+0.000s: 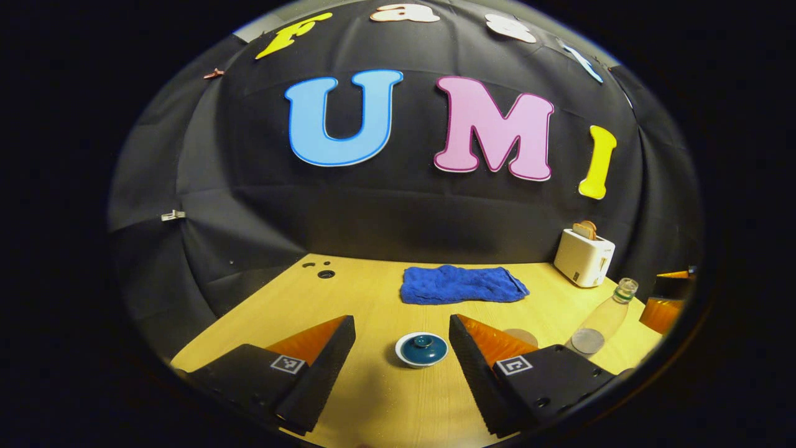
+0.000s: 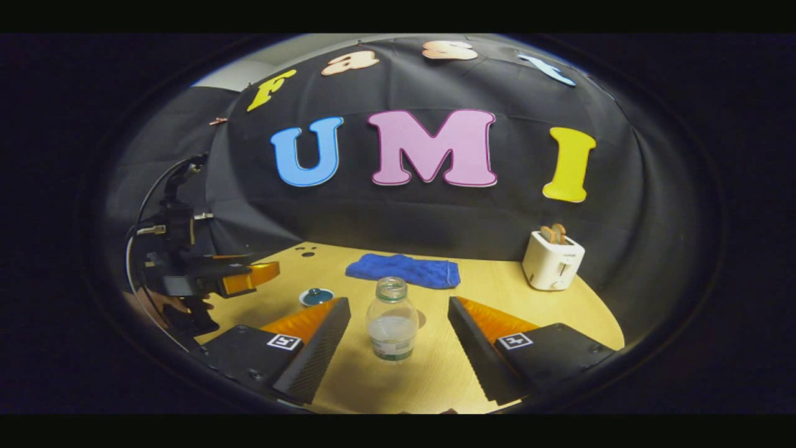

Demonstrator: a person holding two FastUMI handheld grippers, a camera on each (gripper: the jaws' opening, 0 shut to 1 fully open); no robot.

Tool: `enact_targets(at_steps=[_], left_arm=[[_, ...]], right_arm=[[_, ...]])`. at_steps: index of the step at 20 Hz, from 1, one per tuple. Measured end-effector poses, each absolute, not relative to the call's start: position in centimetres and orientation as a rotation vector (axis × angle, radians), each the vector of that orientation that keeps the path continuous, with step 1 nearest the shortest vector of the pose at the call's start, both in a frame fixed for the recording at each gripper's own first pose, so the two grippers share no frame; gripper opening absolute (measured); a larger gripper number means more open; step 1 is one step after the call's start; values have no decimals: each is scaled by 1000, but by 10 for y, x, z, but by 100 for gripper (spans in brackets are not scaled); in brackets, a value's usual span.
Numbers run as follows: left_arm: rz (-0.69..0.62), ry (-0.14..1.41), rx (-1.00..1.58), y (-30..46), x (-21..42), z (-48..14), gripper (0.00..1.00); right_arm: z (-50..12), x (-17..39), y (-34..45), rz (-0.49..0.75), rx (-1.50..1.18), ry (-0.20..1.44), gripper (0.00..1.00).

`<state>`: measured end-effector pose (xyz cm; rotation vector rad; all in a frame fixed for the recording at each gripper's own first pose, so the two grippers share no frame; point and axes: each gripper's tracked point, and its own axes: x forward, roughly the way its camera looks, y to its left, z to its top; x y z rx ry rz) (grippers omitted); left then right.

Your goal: Open the teacup lid with one hand, grasp the water bottle and pour water into the teacup with the other hand; after pouring, place the water bottle on the coaster and then close the teacup lid.

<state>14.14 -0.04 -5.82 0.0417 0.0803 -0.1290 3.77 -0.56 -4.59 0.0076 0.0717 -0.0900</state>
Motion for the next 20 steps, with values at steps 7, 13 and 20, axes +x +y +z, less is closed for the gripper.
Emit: enact_targets(at_steps=[7,13,20], left_arm=[[-202,125,57,-25,197,-111,89],[-239,150,73,-37,228,-140,76],[-256,160,77,-39,241,-151,63]], right_arm=[[-84,44,-2,-111,24,123,98],[-114,50,1,-127,44,164,98],[-124,57,2,-142,49,166,98]])
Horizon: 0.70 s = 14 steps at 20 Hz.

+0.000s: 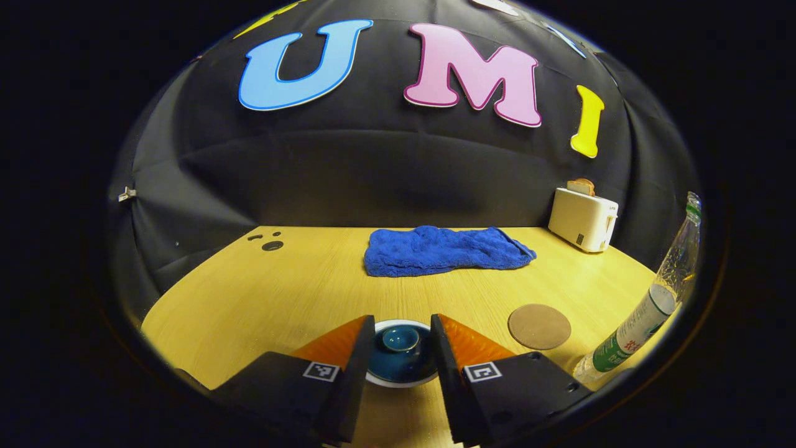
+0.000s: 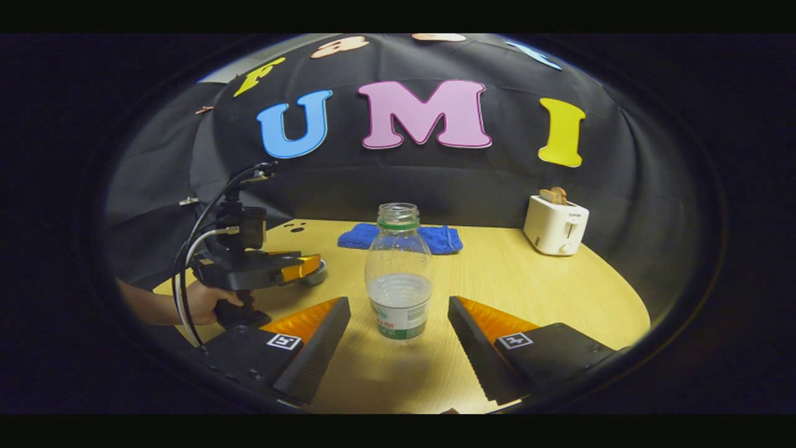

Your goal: Open the teacup lid with one hand, grasp the water bottle and pour water into the teacup with the other hand; after pouring, place the water bottle on the coaster and then close the teacup lid.

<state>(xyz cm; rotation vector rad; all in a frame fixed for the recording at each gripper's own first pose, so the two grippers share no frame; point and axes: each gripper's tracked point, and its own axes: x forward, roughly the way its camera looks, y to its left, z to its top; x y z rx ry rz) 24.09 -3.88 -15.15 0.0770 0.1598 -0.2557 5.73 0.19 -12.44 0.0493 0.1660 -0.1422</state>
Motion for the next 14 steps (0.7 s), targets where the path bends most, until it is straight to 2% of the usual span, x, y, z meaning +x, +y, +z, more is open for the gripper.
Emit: enact_targets(at_steps=[1,3,4,5,7,12,14], left_arm=[[-258,161,81,-38,240,-151,60],[-253,157,94,-36,240,-154,46],[-256,154,97,-36,239,-153,44],[-258,153,97,-37,240,-153,32],[-262,146,96,-37,240,-151,34],[-257,115,102,-38,237,-138,24],[-262,99,94,-38,231,-126,27]], right_arm=[[-124,59,1,-145,47,163,98],[-123,63,1,-147,52,149,98],[-123,65,1,-148,55,142,98],[-123,67,1,-151,57,137,98],[-125,71,0,-155,60,130,98],[-128,82,-4,-170,70,111,98],[-126,87,-6,-174,85,100,98]])
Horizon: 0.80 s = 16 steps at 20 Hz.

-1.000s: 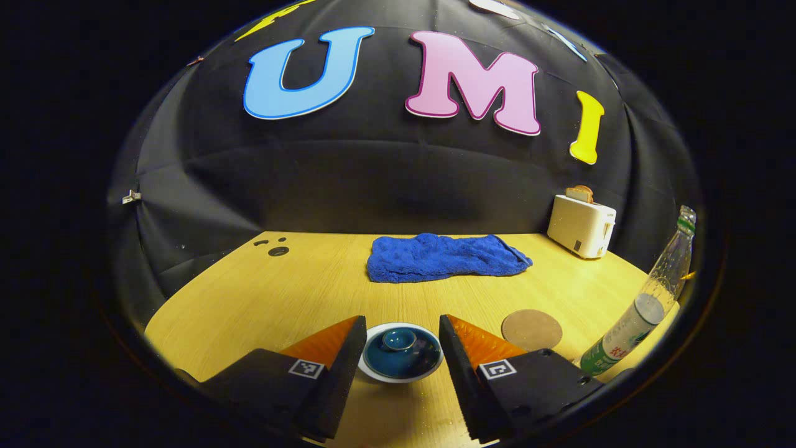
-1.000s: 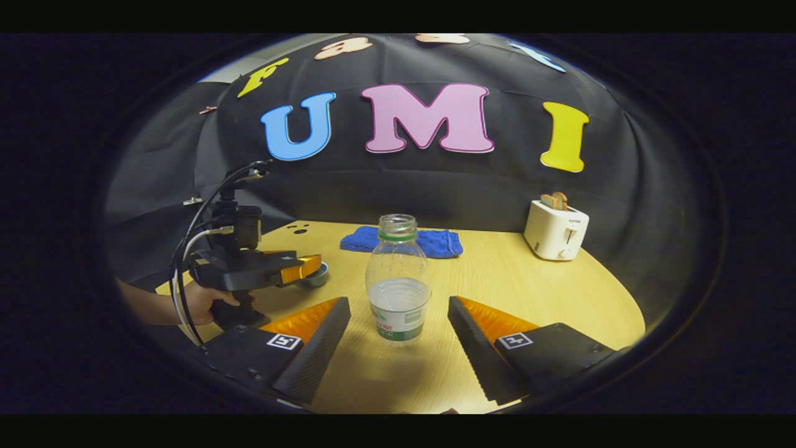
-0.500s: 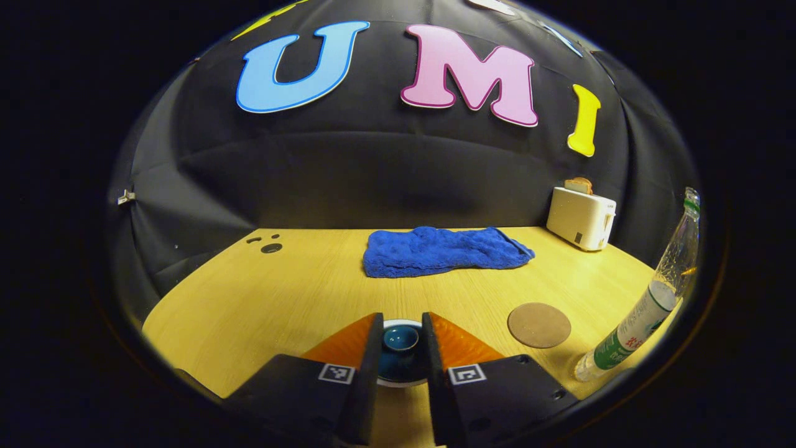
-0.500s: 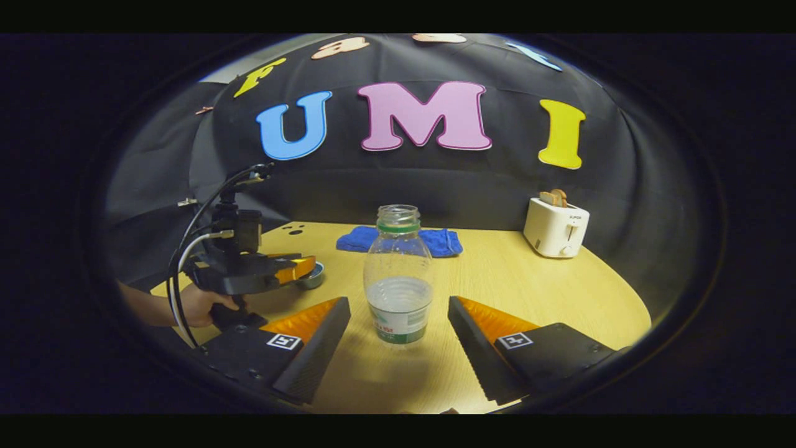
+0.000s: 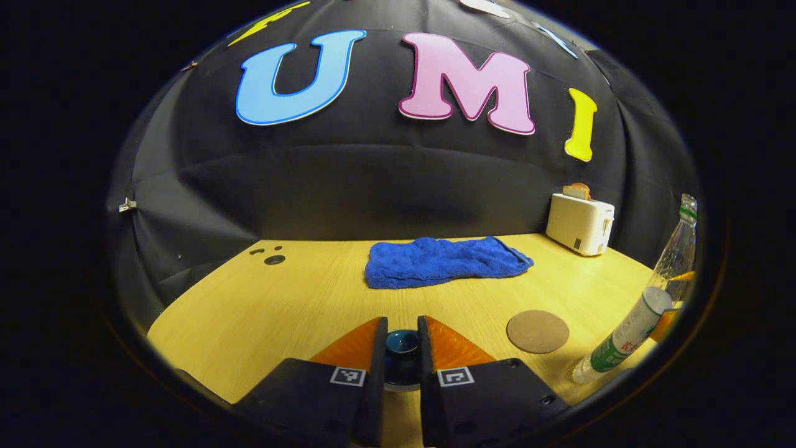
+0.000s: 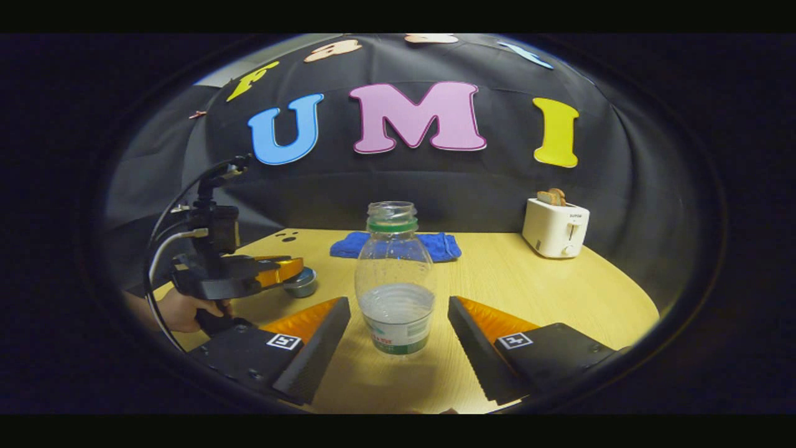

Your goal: Open the teacup lid with one hand, grasp the water bottle and pour water into the teacup with the other hand; after pouring, place the water bottle on the coaster and then close the teacup lid.

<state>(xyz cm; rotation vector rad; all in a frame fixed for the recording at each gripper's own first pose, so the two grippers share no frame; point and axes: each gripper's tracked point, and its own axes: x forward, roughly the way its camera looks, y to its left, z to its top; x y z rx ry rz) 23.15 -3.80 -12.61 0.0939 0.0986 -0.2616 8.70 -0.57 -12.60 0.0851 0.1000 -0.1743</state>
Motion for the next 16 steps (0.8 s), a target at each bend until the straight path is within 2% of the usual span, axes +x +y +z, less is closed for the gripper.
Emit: enact_targets(at_steps=[7,8,16], left_arm=[[-244,81,76,-18,204,-106,24],[-237,86,70,-15,200,-106,28],[-191,110,93,14,171,-107,28]], right_arm=[[-131,113,-6,-167,93,72,99],[-133,117,-6,-165,94,71,98],[-140,140,-11,-161,86,58,98]])
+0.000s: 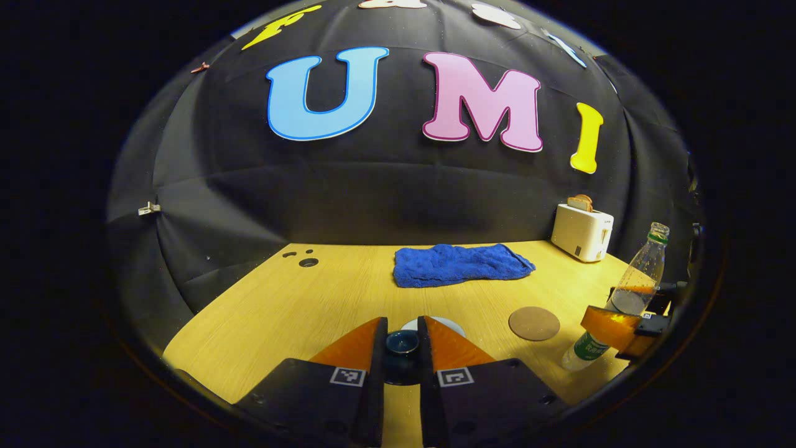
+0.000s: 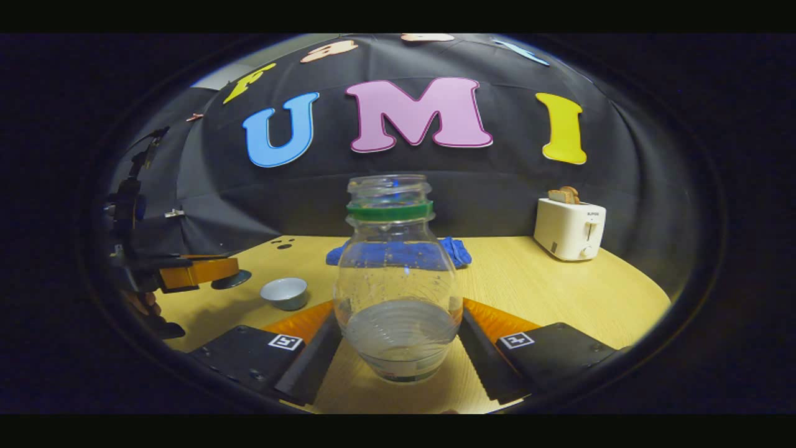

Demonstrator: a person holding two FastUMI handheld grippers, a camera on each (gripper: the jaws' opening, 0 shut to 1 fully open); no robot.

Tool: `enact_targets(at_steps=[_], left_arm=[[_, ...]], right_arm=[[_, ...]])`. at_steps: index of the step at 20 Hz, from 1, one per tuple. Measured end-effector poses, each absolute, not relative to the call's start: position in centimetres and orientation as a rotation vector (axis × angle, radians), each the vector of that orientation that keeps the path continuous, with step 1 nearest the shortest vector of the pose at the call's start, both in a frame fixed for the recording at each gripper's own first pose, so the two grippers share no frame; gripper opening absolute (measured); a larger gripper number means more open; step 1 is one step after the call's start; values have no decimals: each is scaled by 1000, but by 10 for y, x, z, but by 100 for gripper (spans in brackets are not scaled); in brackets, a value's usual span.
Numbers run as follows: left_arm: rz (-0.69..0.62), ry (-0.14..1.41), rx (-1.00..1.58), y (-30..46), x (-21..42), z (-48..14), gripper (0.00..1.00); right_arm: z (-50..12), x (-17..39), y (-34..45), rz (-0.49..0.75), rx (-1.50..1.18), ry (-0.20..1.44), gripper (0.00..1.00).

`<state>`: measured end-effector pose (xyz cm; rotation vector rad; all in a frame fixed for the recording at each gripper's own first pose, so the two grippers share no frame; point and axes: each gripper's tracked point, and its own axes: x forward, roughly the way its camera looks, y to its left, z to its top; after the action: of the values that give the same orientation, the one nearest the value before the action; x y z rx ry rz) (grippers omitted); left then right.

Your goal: Open the teacup lid with one hand, grasp the water bottle and pour water into the teacup with the other hand; after pouring, place the water bottle on the coaster and then close the teacup lid.

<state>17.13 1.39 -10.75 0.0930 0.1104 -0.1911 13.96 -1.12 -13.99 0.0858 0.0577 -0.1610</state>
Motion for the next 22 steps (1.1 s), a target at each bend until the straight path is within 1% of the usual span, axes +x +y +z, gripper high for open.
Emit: enact_targets(at_steps=[1,2,3,4,6,7,8,9,10,11,12,13,14,16,17,19,20,22], left_arm=[[-188,111,92,16,169,-107,28],[-183,110,89,17,167,-106,24],[-178,109,83,19,166,-107,28],[-172,107,77,20,165,-106,28],[-164,104,65,23,164,-106,27],[-161,102,60,24,163,-104,24],[-156,101,55,26,162,-106,28],[-152,100,50,29,162,-107,28],[-147,99,45,32,161,-107,27],[-142,99,41,35,160,-108,24],[-137,99,36,39,159,-107,27],[-132,96,32,42,157,-105,27],[-128,92,30,47,155,-105,27],[-122,83,28,55,152,-101,28],[-119,76,26,59,150,-99,24],[-115,63,22,67,147,-93,24],[-114,60,14,72,145,-92,27],[-112,57,-9,80,143,-91,28]], right_arm=[[-142,141,-11,-158,83,60,98],[-143,143,-12,-156,80,63,95],[-145,145,-12,-152,77,65,89],[-145,146,-10,-144,75,62,89],[-144,148,-12,-148,66,59,83],[-144,147,-12,-152,63,63,82],[-145,148,-14,-163,55,71,81],[-144,148,-13,-165,45,73,81],[-144,150,-11,-159,26,80,79],[-144,152,-10,-148,3,91,78],[-142,153,-10,-144,-31,102,76],[-137,154,-14,-154,-75,105,76],[-128,155,-18,-162,-132,103,74],[-112,163,-27,-189,-254,97,74],[-105,169,-31,-197,-316,98,74],[-92,184,-33,-198,-416,90,74],[-88,192,-31,-194,-465,91,74],[-87,206,-28,-185,-561,91,74]])
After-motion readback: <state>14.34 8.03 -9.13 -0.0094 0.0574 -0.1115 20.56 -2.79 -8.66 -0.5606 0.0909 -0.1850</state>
